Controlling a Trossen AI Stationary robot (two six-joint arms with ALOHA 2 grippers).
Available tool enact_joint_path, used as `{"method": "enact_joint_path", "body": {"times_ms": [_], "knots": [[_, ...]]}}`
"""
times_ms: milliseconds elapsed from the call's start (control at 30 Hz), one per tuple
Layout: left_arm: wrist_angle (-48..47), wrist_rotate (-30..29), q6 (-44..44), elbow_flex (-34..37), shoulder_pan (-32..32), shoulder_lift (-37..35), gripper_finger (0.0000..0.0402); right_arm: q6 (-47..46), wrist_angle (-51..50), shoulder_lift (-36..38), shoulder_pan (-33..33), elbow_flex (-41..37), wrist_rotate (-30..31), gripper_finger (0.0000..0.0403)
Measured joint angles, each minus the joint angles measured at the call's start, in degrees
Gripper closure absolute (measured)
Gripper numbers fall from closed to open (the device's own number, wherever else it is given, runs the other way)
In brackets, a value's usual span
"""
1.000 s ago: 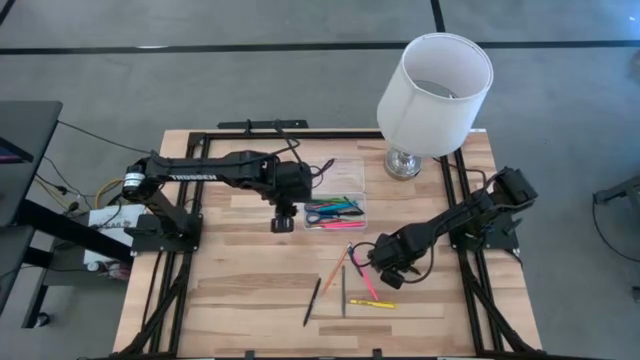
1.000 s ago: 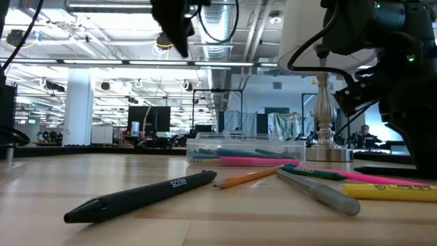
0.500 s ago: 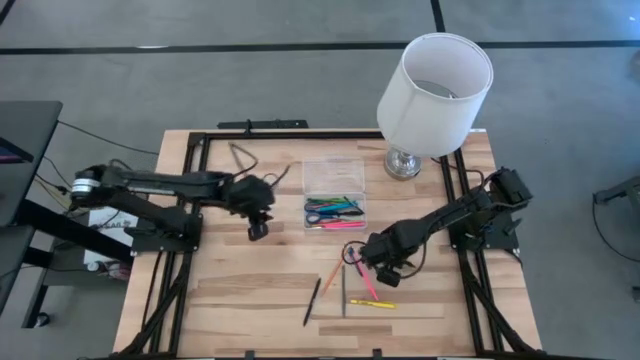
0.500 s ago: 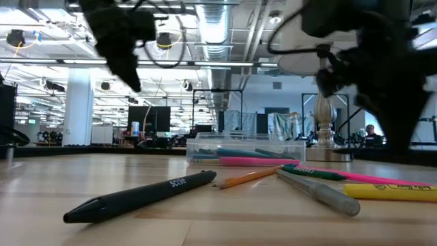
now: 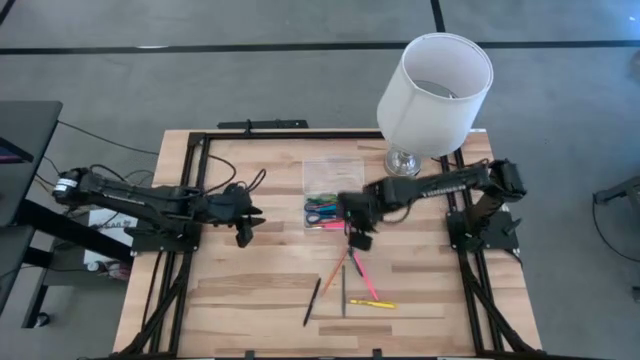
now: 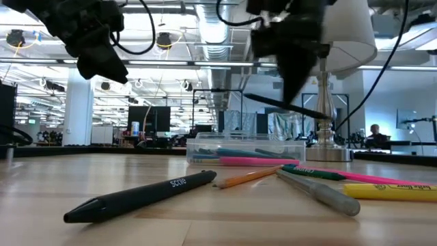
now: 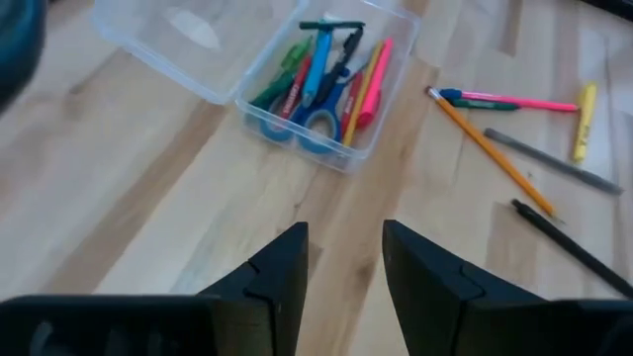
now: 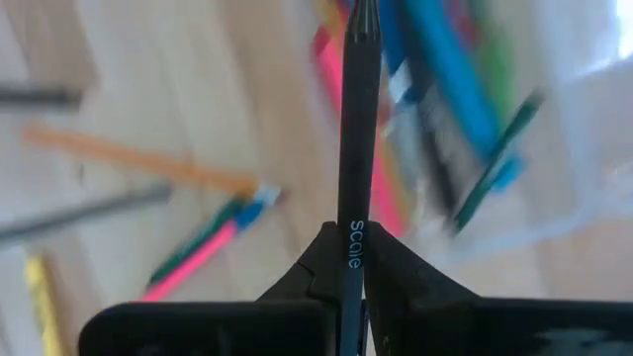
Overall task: Pick & place school supplies into a supply box
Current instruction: Put the black ballpen into the transparent supply box
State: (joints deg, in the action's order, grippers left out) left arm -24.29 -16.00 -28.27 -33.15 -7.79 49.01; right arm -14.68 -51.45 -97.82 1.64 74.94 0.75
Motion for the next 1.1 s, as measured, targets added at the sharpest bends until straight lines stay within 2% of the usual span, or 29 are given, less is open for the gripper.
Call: {"method": "enact_joint_path", "body": {"times_ms": [167, 333, 600, 933, 1100], "knots": [[-0.11, -3.41, 0.46, 0.04, -0.99, 0.05, 0.0276, 6.42, 5.86, -1.25, -5.56, 1.89, -0.14, 0.0395], [-0.09, -4.34, 0.72, 0.04, -0.99, 0.05, 0.0276, 12.88, 12.30, -4.12, -7.06, 1.87, -2.44, 0.0392], [-0.13, -4.36, -0.47, 0.04, -1.23, 0.07, 0.0276, 17.45, 12.19, -9.21, -6.95, 1.83, -2.09, 0.0392], [-0.13, -5.89, -1.10, 0.04, -1.21, 0.07, 0.0276, 27.66, 7.92, -10.41, -7.18, 1.79, -0.68, 0.0376], [-0.14, -6.88, -1.79, 0.04, -1.21, 0.07, 0.0276, 28.21, 7.93, -10.38, -8.02, 1.76, -0.68, 0.0363]]}}
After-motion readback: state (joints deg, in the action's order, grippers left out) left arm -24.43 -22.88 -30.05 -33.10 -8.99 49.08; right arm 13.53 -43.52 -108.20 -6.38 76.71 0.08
